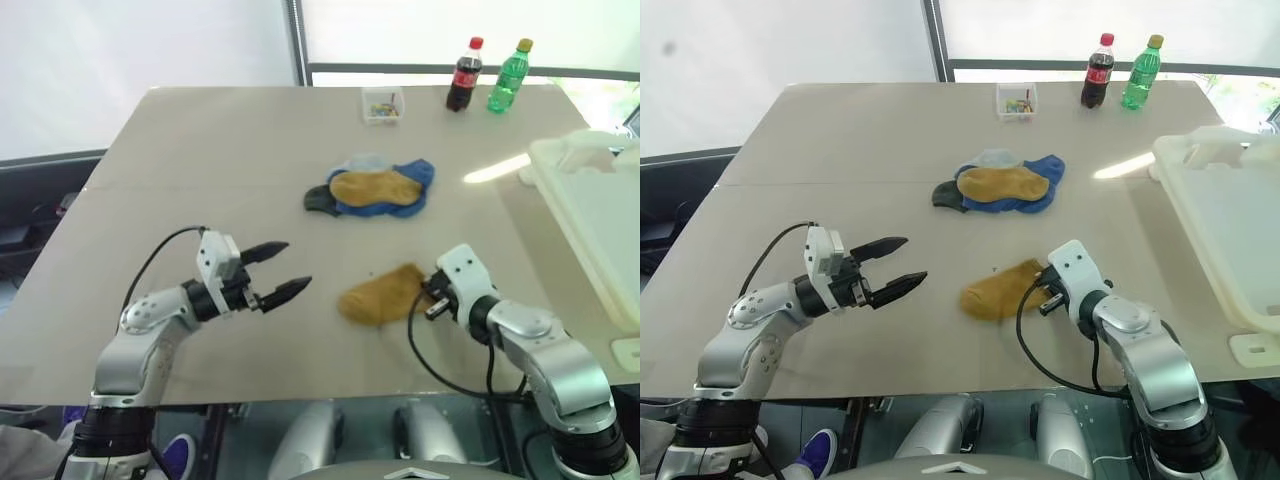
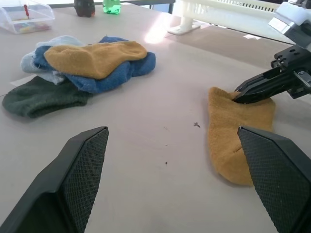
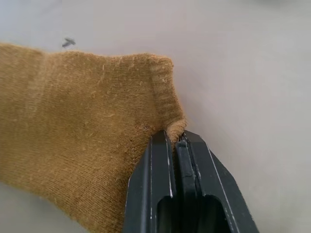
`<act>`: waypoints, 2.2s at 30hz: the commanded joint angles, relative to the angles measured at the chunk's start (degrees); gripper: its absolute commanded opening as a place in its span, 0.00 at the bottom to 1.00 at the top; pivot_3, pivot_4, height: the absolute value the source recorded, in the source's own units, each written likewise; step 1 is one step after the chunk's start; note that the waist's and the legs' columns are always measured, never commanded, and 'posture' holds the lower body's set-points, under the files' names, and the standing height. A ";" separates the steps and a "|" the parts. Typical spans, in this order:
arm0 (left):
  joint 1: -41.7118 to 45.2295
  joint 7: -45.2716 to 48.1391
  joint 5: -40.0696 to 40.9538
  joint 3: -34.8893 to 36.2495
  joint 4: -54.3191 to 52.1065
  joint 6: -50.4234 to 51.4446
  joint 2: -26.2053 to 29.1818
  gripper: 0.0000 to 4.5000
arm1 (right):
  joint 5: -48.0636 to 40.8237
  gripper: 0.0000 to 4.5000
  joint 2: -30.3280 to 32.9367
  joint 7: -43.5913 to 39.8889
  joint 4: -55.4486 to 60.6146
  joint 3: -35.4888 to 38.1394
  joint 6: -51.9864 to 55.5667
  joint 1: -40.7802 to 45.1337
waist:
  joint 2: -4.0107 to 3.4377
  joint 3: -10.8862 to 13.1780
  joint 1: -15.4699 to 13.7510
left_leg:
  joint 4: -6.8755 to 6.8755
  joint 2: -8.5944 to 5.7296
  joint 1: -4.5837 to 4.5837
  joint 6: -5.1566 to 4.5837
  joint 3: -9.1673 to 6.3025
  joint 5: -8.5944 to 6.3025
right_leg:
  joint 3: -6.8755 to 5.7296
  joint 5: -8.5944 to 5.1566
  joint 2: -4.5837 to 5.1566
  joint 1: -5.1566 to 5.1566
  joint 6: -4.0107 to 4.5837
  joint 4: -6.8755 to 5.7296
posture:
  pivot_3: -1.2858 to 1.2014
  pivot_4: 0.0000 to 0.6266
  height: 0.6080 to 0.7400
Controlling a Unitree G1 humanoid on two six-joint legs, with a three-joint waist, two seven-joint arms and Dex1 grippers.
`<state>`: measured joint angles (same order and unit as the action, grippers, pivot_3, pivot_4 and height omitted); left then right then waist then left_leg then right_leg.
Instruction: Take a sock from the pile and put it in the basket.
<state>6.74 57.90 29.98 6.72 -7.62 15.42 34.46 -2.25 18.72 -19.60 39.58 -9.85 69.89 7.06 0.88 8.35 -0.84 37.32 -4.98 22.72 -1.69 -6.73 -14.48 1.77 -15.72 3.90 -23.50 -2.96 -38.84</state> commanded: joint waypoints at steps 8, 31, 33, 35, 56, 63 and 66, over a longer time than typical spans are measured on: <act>4.92 3.84 -3.93 -4.24 2.10 -2.04 1.06 1.00 | -1.50 0.01 -4.28 6.14 4.59 2.17 12.05 -6.43 | 0.08 -0.06 0.04 | 0.00 -0.03 0.00 0.00 -0.05 0.00 | -0.04 0.00 0.02 0.02 0.00 0.02 | 0.52 0.24 1.00; 15.89 -2.32 -26.34 -19.90 20.06 -18.10 -5.39 1.00 | -6.81 0.01 0.68 3.33 6.85 4.81 -0.50 -10.10 | 0.09 -0.24 0.10 | 0.02 -0.05 -0.01 -0.01 -0.06 0.00 | -0.19 0.00 0.02 0.03 -0.02 -0.01 | 0.52 0.24 1.00; 16.30 -3.04 -26.75 -19.77 20.54 -18.51 -5.93 1.00 | -5.66 0.01 3.96 2.08 5.47 3.12 -7.16 -11.64 | 0.09 -0.24 0.12 | 0.04 -0.06 -0.02 -0.03 -0.05 0.00 | -0.23 0.00 0.02 0.05 -0.02 -0.01 | 0.52 0.24 1.00; 16.37 -3.34 -26.67 -19.47 20.59 -18.59 -6.27 1.00 | -5.17 0.01 5.57 1.97 4.28 2.63 -10.23 -12.47 | 0.09 -0.24 0.13 | 0.05 -0.06 -0.05 -0.03 -0.06 -0.01 | -0.28 -0.01 0.02 0.10 -0.03 -0.01 | 0.52 0.24 1.00; 10.96 1.48 -10.11 -13.46 8.02 -6.61 -9.82 1.00 | -19.69 0.75 -1.32 -6.20 2.72 14.27 -22.24 -9.27 | -0.09 -0.12 1.41 | 0.07 -0.03 -0.14 -0.22 -0.17 -0.12 | -0.15 -0.01 0.00 0.25 -0.03 0.00 | 0.52 0.24 1.00; 9.95 -3.99 -7.16 -8.03 7.73 -5.39 -11.71 1.00 | -2.71 0.75 7.81 -5.45 -22.05 3.45 -37.49 9.77 | -0.12 -0.10 1.77 | 0.10 0.00 -0.22 -0.19 -0.06 -0.09 | -0.23 0.02 -0.09 0.25 -0.08 -0.06 | 0.52 0.24 1.00; 8.15 -5.33 -7.17 -5.49 7.27 -6.05 -10.57 1.00 | 2.19 0.75 6.11 -4.15 -40.67 0.21 -46.39 23.19 | -0.17 -0.01 2.59 | 0.06 0.02 -0.22 0.00 -0.06 0.02 | -0.25 0.02 -0.11 0.23 -0.07 -0.06 | 0.52 0.24 1.00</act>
<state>15.88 53.71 21.76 -1.49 1.71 10.17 23.04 -4.60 25.64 -25.05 9.11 -7.72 31.96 22.92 0.72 8.34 1.76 37.39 -4.96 22.48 -1.68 -6.63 -14.44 1.64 -15.69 3.78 -23.29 -3.03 -38.93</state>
